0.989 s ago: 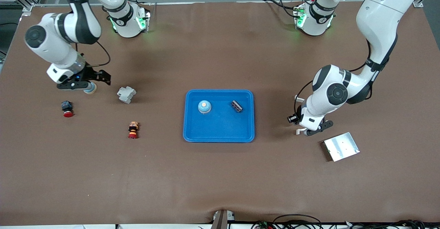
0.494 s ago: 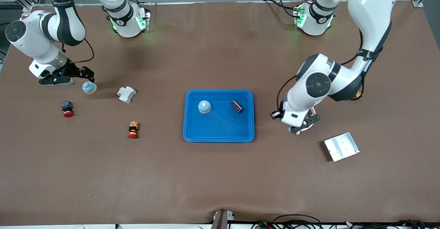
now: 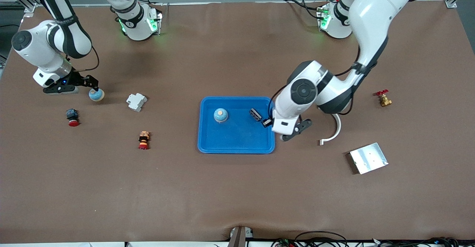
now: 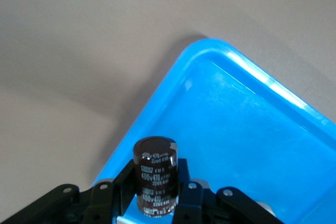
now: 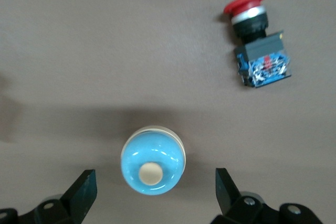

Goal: Place electrolytic capacitor and blue bell in tray
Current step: 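Place the capacitor in the tray while the right gripper grasps the bell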

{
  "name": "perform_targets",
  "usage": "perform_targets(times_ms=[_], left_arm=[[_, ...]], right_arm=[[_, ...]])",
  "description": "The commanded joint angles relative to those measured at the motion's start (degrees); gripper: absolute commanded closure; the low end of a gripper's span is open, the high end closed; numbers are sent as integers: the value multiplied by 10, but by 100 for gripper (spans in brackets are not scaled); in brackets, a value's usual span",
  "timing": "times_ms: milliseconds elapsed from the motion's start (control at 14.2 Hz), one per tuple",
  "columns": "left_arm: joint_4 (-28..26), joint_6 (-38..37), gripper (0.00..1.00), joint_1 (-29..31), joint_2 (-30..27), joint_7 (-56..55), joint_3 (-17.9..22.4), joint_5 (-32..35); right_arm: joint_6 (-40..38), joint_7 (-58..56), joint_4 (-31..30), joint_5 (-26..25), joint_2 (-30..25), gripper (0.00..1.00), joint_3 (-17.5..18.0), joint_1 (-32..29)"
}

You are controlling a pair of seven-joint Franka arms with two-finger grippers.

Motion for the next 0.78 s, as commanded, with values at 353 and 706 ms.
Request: perform_targets(times_ms=[353,706], left_arm=[[84,73,100,-128,98,-78,103,2],[86,80,100,-129,115,-91,104,3]], right_arm=[[48,-9,-1,-1,44,0,10,-15],[52,-8,-1,-1,56,0,11,-19]])
